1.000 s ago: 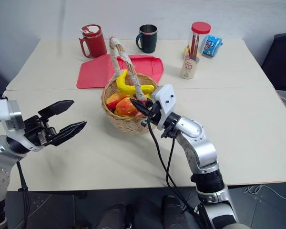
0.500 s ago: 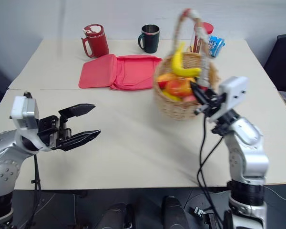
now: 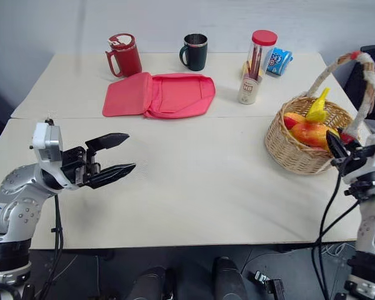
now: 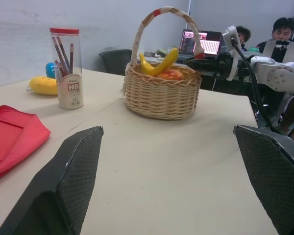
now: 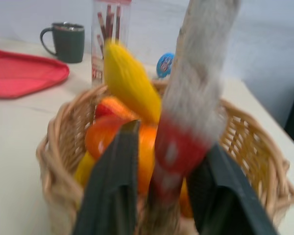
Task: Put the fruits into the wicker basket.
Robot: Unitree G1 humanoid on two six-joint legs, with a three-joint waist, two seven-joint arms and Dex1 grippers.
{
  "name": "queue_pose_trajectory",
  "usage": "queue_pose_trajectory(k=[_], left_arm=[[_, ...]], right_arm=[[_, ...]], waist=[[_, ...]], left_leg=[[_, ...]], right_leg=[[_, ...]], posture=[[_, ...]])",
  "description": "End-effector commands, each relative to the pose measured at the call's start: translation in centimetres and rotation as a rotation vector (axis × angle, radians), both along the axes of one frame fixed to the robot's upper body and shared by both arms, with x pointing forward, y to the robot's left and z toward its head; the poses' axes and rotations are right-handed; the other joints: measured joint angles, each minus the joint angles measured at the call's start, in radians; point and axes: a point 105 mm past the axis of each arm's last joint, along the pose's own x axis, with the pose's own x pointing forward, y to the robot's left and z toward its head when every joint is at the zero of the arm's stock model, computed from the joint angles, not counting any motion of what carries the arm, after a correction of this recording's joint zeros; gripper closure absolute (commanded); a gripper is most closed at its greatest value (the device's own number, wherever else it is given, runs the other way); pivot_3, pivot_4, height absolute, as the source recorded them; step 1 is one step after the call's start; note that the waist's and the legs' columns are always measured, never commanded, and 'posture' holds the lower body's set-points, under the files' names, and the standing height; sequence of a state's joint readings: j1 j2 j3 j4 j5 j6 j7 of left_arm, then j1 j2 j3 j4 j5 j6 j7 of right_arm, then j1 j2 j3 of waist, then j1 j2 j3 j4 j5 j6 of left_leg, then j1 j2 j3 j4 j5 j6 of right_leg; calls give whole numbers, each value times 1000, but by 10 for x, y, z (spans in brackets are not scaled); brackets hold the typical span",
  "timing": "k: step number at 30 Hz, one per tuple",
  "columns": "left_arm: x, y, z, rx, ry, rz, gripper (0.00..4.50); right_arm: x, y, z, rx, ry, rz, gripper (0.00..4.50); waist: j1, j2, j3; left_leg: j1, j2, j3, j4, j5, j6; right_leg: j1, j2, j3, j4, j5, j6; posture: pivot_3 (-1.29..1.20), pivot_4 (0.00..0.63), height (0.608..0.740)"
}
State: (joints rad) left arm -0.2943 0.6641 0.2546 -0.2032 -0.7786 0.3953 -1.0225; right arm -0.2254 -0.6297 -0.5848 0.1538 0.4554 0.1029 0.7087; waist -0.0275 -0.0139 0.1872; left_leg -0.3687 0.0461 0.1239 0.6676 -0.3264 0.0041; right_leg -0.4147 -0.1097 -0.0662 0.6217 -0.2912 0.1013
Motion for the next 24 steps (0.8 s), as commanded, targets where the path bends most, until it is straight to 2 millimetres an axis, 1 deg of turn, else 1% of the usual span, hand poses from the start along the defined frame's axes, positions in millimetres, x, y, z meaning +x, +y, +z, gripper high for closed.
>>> queue_pose_trajectory(k=[1, 3, 4, 6, 7, 9, 11, 13, 14, 16, 17, 18, 21, 24], left_arm=[[0, 4, 5, 18, -37, 6, 0], [1, 4, 5, 20, -35, 7, 0], [1, 5, 2, 29, -23, 9, 0], [0, 6, -1, 45, -8, 16, 0], [0, 8, -6, 69, 3, 28, 0], [-2, 13, -15, 112, 29, 45, 0], [-7, 19, -25, 158, 52, 62, 0], [-12, 26, -39, 217, 68, 91, 0], [-15, 30, -46, 244, 77, 110, 0], [-21, 38, -60, 303, 79, 156, 0], [-23, 41, -65, 323, 78, 173, 0], [-25, 44, -70, 339, 76, 199, 0], [-30, 49, -79, 357, 78, 253, 0], [-35, 55, -88, 411, 56, 334, 0]], right_arm=[[-5, -8, 14, -83, -36, 4, 1891], [-7, -14, 14, -95, -22, -10, 1165], [-9, -16, 13, -105, 14, -15, 823], [-20, -11, 18, -176, 69, 49, 110], [-27, -9, 22, -217, 101, 90, 20], [-37, -8, 24, -290, 162, 149, 20], [-45, -9, 23, -353, 221, 195, 20], [-52, -3, 18, -358, 260, 276, 20], [-57, 6, 16, -355, 246, 352, 20], [-66, 30, -2, -394, 284, 513, 20], [-68, 39, -9, -402, 303, 567, 20], [-71, 54, -18, -402, 311, 657, 20], [-77, 87, -33, -435, 286, 838, 20], [-63, 126, -56, -482, 201, 970, 20]], waist=[[-1, 0, 0], [0, 0, 0], [0, 0, 0], [2, 0, 0], [5, 0, 0], [5, 1, 0], [4, 0, 0], [0, 0, 0], [0, 0, 0], [-1, 0, 0], [-1, 0, 0], [0, 0, 0], [1, -1, 0], [-1, -3, -1]], left_leg=[[0, 0, 0, 0, 0, 0], [0, 0, 0, 0, 0, 0], [0, 0, 0, 0, 0, 0], [0, 0, 0, 0, 0, 0], [-1, 0, -1, 0, 0, 0], [-1, 0, -1, 0, 0, 0], [-1, 0, -1, 0, 0, 1], [1, 0, -1, 0, -1, 1], [1, 1, -1, 0, -1, 1], [1, 1, -1, 0, -1, 1], [1, 1, -1, -1, -1, 1], [2, 2, -1, -1, -1, 0], [1, 1, -2, -1, -2, 1], [2, 1, -2, -1, -2, 1]], right_leg=[[0, 0, 0, 0, 0, 0], [0, 0, 0, 0, 0, 0], [0, 0, 0, 0, 0, 0], [0, -1, 0, 0, 0, 0], [0, -1, 0, 0, 0, 0], [0, -1, -1, 0, 0, 0], [1, -1, -1, -2, 0, 1], [2, -1, -1, -3, 0, 1], [2, 0, -1, -3, 0, 1], [2, 0, -1, -4, 0, 1], [2, 0, -1, -4, 0, 1], [2, 0, -1, -4, 0, 1], [2, -2, -1, -3, 0, 1], [2, -4, -2, -3, 0, 1]], posture=[[0, 150, 740], [0, 150, 740], [0, 150, 740], [0, 150, 740], [0, 150, 740], [0, 150, 740], [0, 150, 740], [0, 150, 740], [0, 150, 740], [0, 150, 740], [0, 150, 740], [0, 150, 740], [0, 150, 740], [0, 150, 740]])
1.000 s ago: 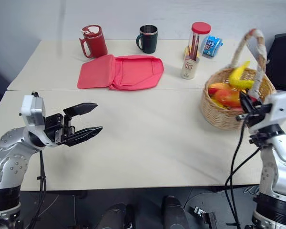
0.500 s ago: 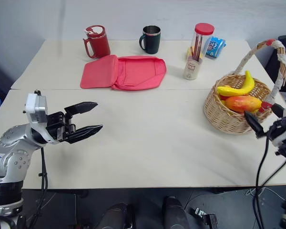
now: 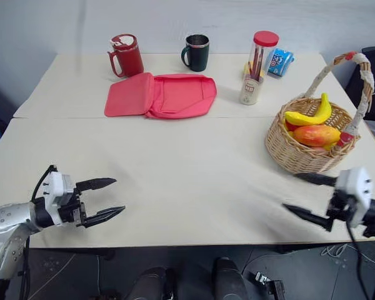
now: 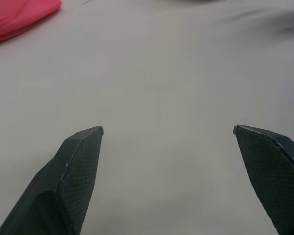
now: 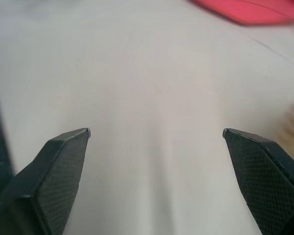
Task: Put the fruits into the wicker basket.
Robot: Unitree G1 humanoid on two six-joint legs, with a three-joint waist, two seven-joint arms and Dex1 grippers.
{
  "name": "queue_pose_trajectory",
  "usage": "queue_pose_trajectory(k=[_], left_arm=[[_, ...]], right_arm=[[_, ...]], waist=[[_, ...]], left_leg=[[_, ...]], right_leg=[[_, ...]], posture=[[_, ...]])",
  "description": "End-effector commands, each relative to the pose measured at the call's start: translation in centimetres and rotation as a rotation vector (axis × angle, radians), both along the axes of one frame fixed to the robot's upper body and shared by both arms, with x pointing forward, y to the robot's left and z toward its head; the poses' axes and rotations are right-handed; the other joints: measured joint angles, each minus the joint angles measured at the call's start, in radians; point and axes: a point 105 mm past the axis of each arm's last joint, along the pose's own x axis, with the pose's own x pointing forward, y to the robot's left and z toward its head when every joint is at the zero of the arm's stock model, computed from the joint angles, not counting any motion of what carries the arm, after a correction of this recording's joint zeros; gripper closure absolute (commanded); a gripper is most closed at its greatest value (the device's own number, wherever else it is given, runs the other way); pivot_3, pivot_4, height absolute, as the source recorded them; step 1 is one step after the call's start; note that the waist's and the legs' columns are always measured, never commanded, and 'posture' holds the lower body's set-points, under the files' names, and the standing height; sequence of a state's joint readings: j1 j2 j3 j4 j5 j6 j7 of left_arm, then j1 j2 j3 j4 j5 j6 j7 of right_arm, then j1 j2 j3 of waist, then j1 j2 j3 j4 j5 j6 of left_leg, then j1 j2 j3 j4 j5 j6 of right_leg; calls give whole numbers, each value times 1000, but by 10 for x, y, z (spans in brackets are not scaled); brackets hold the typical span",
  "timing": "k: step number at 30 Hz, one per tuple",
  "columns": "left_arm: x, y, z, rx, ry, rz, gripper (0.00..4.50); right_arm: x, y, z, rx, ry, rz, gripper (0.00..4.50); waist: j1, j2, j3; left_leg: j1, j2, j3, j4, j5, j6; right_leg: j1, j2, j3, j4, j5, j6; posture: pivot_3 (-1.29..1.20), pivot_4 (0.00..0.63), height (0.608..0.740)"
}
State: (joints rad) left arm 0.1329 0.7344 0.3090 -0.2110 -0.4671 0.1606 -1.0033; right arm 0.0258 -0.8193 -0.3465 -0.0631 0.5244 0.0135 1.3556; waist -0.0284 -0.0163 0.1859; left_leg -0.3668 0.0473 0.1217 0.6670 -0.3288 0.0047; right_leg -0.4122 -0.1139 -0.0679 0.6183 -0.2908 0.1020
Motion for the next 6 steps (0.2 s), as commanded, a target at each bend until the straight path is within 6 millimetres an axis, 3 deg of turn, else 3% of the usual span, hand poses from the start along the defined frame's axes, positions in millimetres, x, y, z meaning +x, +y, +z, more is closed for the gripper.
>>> queue_pose_trajectory(k=[1, 6], left_arm=[[-2, 0, 6, 65, -102, 50, 0], [1, 3, 8, 79, -158, 114, 0]], right_arm=[[13, 39, -15, -5, -81, 144, 20], [44, 74, -28, 23, -130, 216, 20]], waist=[[-1, 0, 0], [4, 0, 0]], left_leg=[[0, 0, 0, 0, 0, 0], [-2, -1, -1, 1, 0, -1]], right_leg=[[0, 0, 0, 0, 0, 0], [-2, 0, -2, 2, 0, -1]], posture=[[0, 150, 740], [0, 150, 740]])
